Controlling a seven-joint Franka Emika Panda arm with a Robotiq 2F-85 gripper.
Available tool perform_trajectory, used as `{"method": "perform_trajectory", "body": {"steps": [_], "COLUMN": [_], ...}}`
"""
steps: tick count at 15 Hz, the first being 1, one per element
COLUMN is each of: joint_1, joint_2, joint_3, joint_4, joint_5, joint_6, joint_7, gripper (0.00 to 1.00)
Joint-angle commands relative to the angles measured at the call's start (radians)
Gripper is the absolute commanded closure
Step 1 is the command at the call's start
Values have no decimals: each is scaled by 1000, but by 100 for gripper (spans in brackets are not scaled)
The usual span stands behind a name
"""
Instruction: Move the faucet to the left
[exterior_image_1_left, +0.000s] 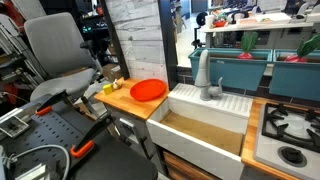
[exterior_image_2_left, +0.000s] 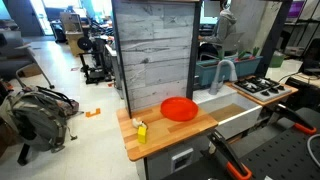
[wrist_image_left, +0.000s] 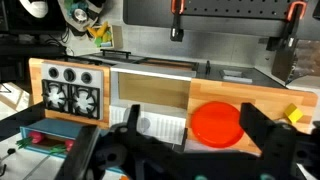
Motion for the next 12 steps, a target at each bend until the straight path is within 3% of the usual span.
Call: {"method": "perform_trajectory", "body": {"steps": [1, 8, 12], "joint_1": [13, 13, -5], "joint_2": [1, 1, 65], "joint_3": [-11, -11, -48], "joint_4": [2, 2, 45], "joint_5": [-4, -4, -2], "joint_6": [-4, -4, 62], "joint_7": [4, 4, -6], "gripper": [0, 0, 0]}}
